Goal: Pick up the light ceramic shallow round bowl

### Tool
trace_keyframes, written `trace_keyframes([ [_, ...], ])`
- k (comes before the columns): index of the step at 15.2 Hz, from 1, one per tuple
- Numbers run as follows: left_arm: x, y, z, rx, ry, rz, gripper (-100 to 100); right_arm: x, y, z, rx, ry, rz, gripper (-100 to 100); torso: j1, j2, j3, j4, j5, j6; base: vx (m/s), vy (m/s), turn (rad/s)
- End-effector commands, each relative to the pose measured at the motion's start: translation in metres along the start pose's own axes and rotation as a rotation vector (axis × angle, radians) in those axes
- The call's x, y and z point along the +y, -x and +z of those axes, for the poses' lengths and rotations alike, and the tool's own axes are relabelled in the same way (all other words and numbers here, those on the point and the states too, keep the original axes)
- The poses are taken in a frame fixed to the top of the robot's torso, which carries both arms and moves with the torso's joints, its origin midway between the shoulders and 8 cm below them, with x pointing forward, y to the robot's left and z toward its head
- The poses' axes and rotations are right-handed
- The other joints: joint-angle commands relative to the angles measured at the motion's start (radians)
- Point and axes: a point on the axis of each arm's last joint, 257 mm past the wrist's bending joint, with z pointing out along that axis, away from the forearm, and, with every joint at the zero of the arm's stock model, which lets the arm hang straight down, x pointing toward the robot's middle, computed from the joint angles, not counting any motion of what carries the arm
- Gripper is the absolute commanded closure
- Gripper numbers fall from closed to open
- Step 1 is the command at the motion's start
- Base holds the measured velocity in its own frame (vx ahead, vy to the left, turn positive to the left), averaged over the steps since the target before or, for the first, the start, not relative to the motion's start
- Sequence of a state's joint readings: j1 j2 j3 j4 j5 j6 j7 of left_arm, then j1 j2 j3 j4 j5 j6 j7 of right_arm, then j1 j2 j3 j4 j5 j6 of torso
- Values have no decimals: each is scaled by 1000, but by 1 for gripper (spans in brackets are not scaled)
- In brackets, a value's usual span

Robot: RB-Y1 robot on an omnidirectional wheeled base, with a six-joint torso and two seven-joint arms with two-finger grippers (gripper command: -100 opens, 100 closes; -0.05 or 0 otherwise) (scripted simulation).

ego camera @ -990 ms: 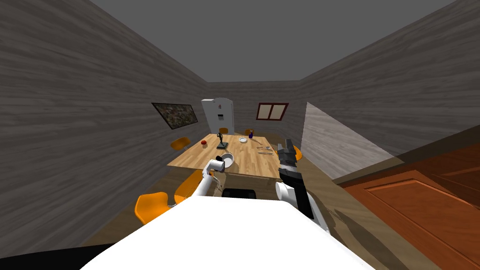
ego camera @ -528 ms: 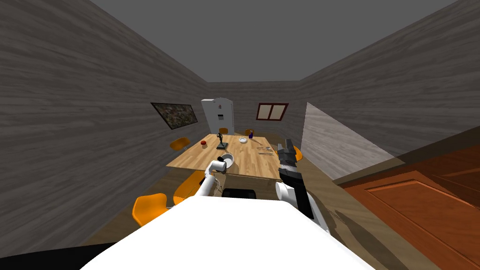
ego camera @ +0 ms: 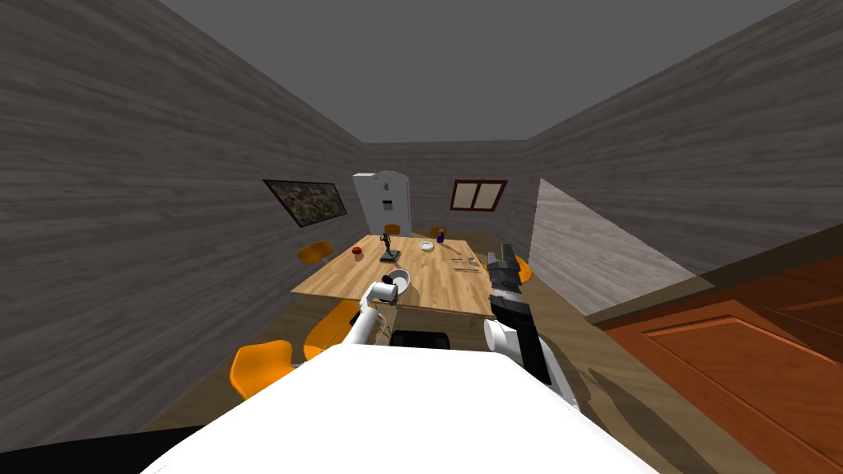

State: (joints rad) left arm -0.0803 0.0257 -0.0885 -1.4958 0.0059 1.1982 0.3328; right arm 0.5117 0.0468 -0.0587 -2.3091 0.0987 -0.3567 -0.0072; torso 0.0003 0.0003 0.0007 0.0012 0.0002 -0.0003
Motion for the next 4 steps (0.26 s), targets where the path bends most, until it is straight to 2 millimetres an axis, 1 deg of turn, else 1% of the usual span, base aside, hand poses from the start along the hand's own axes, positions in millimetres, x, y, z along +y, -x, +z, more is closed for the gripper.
trace_keyframes([
  [1,-3,-3,-8,0,0,-2,100,0,0,0,0,0,0,0,0,0,0,0,0,0,-32,10,-11],
  [3,-5,-4,-14,0,0,-3,100,0,0,0,0,0,0,0,0,2,1,1,0,0,-31,12,-9],
  [4,-4,-3,-10,1,-2,-2,100,0,0,0,0,0,0,0,0,3,2,1,0,0,-18,8,-4],
])
